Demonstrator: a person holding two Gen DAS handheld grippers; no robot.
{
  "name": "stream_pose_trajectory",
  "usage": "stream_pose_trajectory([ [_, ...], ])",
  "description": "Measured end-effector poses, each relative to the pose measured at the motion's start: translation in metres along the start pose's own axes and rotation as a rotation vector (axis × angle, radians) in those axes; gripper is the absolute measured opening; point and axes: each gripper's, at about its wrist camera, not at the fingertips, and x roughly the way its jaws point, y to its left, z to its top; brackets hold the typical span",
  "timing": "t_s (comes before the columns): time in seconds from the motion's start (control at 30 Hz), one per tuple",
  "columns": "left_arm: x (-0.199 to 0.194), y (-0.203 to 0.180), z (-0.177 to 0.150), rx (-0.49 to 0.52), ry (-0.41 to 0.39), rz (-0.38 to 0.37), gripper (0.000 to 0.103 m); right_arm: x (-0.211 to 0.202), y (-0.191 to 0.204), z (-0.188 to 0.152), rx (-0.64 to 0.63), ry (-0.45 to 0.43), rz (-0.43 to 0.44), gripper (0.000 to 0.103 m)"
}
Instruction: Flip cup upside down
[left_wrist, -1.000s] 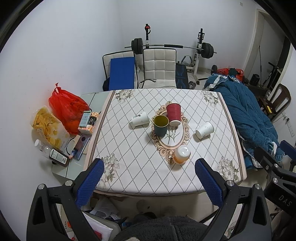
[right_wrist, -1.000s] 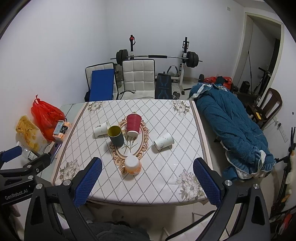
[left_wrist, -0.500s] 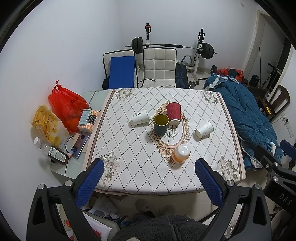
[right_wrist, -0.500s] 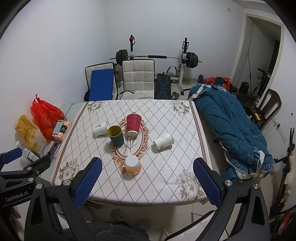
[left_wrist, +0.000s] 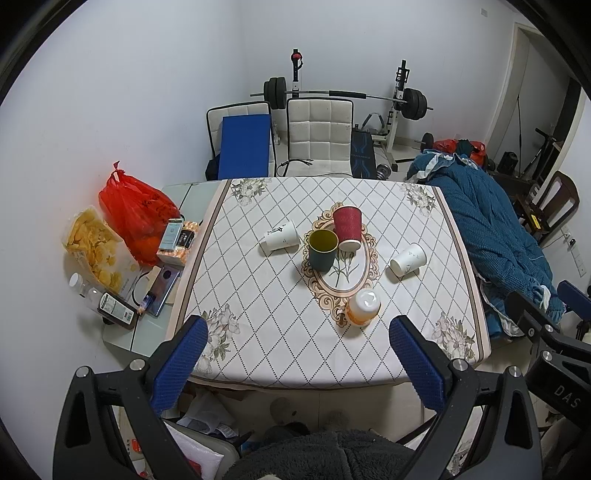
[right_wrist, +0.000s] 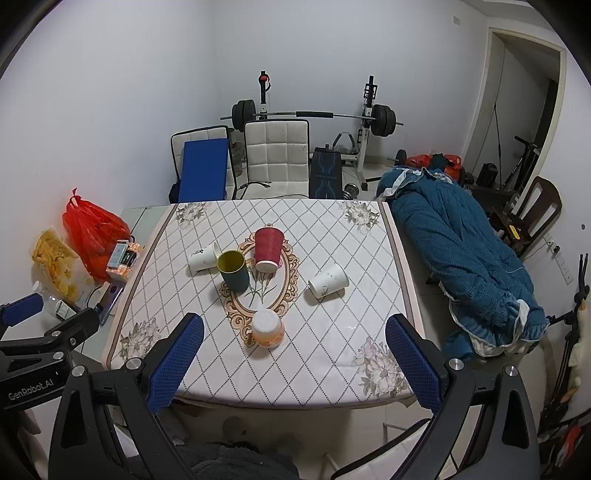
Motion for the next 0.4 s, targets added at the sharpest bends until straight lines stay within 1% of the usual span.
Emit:
stream_pose_trajectory([
  [0.4, -0.0015, 0.0017, 0.0002, -0.001, -0.002, 0.005, 0.101, -0.0009, 0.0024, -0.0014, 0.0, -0.001, 0.0, 0.101],
])
